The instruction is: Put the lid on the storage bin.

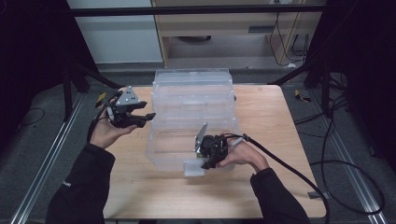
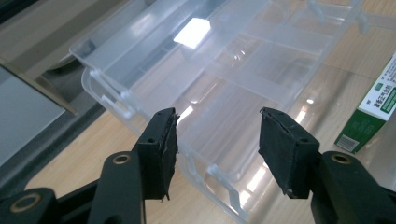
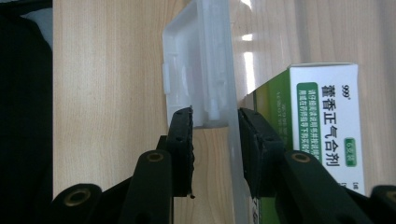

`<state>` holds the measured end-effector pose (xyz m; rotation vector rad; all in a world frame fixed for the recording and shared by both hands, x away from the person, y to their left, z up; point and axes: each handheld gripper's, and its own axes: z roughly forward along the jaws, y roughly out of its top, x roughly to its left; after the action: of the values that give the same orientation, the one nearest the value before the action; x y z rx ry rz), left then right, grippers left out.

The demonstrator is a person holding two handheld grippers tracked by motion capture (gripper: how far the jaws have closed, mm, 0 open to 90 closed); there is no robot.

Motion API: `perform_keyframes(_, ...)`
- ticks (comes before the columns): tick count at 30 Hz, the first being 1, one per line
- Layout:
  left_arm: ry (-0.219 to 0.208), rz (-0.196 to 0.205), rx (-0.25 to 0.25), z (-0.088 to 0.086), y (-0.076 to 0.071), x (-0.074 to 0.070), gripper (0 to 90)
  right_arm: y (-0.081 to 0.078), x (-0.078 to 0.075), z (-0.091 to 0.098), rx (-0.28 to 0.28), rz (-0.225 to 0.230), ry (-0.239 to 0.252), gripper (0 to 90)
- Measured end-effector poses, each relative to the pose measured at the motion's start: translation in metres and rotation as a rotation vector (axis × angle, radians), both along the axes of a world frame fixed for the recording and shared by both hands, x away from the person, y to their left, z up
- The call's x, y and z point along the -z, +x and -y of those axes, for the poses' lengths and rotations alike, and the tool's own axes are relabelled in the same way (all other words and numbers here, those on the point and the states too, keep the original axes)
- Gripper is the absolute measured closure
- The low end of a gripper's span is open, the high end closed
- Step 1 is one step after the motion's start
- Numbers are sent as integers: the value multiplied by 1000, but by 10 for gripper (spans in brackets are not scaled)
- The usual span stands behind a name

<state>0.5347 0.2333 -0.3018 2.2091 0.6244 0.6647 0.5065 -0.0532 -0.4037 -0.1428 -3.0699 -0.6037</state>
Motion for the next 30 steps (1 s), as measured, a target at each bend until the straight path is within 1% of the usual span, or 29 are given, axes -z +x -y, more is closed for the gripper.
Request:
perform_keyframes(4,15,-8,42,4,9,-8,442,1,0,0,-14,3,7,670)
perform_keyframes(6,35,-10,71,7,15,-10,432,1,0,0,-16,5,4,671)
perform_keyframes(7,35,-10,71,7,15,-10,434,1,0,0,-16,5,4,671)
perform_keyframes(9,35,-16,87,9,19,-11,433,1,0,0,-22,8,8,672)
perform_keyframes(12,47,-28,110,9,25,-14,432,0,0,1,-23,10,7,672)
perform_keyframes(15,49,-39,117,8,32,-17,434,0,0,1,-24,12,9,672)
perform_keyframes(18,74,-44,119,7,38,-22,438,1,0,1,-26,11,9,672)
perform_keyframes(21,78,-48,131,5,44,-27,443,1,0,1,-27,9,7,673)
perform_keyframes(24,86,-45,145,5,49,-31,448,1,1,1,-33,15,10,674)
perform_keyframes(30,116,-34,183,8,57,-35,489,1,0,1,-36,13,9,674)
